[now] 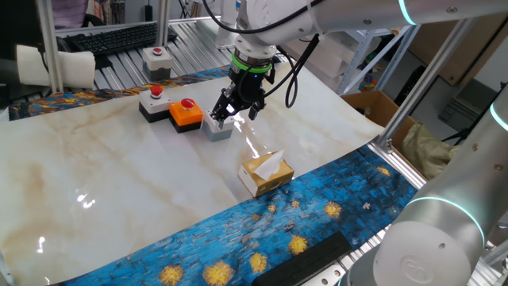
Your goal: Press three buttons from left to right in sequence
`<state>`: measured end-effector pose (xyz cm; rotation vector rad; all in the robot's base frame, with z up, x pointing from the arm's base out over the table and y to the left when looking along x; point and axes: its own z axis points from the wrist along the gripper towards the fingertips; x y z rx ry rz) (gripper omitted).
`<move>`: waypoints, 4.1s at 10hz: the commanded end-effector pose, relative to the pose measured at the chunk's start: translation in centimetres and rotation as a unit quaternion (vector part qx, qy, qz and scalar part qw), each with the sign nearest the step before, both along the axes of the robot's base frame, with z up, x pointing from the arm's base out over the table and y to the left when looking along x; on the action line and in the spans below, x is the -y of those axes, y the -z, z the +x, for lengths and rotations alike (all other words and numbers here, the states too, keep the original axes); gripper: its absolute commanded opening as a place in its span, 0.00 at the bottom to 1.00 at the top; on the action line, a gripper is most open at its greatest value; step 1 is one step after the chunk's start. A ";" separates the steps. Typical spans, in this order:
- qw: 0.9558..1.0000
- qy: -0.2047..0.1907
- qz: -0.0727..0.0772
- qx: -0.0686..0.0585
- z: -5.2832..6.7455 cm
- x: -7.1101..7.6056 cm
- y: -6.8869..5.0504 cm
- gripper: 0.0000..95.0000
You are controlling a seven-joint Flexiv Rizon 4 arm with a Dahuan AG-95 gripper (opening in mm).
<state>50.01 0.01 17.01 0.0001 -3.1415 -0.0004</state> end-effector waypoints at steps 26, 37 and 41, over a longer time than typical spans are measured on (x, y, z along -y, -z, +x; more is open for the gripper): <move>0.981 0.192 0.036 -0.006 -0.1 -0.1 0.2 0.00; 0.987 0.154 0.039 0.018 -0.4 -0.1 0.3 0.00; 0.990 0.127 0.031 0.044 -0.4 -0.1 0.3 0.00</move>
